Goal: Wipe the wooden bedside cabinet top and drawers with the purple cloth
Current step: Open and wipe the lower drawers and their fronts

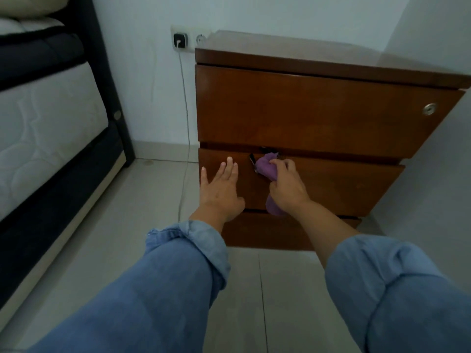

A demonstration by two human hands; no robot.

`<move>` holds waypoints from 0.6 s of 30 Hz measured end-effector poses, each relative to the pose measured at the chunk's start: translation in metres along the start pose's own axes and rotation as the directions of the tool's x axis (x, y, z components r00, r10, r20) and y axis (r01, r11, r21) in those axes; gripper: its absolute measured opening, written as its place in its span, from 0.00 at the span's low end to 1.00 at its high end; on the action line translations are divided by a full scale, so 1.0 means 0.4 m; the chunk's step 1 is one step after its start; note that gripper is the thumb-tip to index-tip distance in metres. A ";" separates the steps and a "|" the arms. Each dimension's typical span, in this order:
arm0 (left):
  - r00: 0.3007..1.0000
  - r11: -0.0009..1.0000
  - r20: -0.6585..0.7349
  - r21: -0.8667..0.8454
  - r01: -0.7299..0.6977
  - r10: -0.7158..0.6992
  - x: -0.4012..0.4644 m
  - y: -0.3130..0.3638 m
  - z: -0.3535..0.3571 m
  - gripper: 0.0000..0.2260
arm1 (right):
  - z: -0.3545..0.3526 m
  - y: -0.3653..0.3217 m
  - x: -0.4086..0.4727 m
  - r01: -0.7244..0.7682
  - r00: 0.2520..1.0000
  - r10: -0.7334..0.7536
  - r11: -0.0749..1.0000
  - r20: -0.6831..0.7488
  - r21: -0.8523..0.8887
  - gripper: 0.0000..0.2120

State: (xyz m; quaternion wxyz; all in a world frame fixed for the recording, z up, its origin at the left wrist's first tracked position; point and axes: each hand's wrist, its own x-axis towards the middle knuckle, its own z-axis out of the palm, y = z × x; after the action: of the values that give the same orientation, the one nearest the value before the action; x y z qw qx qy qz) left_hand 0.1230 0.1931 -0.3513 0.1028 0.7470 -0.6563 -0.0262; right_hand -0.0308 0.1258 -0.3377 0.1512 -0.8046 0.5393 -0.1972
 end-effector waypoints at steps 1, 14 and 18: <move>1.000 1.000 -0.015 -0.019 0.004 -0.005 -0.012 -0.012 0.009 0.37 | 0.006 -0.001 -0.014 0.028 1.000 -0.028 0.999 0.001 0.029 0.26; 0.993 1.000 -0.116 0.020 0.007 -0.005 -0.064 -0.036 -0.018 0.38 | -0.022 -0.012 -0.083 -0.035 0.981 0.082 0.967 -0.178 0.253 0.22; 0.993 0.998 -0.111 0.054 -0.025 0.031 -0.031 0.006 -0.053 0.37 | -0.047 -0.015 -0.075 -0.077 0.993 0.085 0.992 -0.080 0.101 0.30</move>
State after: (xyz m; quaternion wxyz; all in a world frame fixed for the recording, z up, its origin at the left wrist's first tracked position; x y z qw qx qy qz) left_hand 0.1229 0.2076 -0.3312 0.1200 0.7406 -0.6602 0.0344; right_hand -0.0451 0.1553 -0.3230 0.1754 -0.7648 0.5670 -0.2506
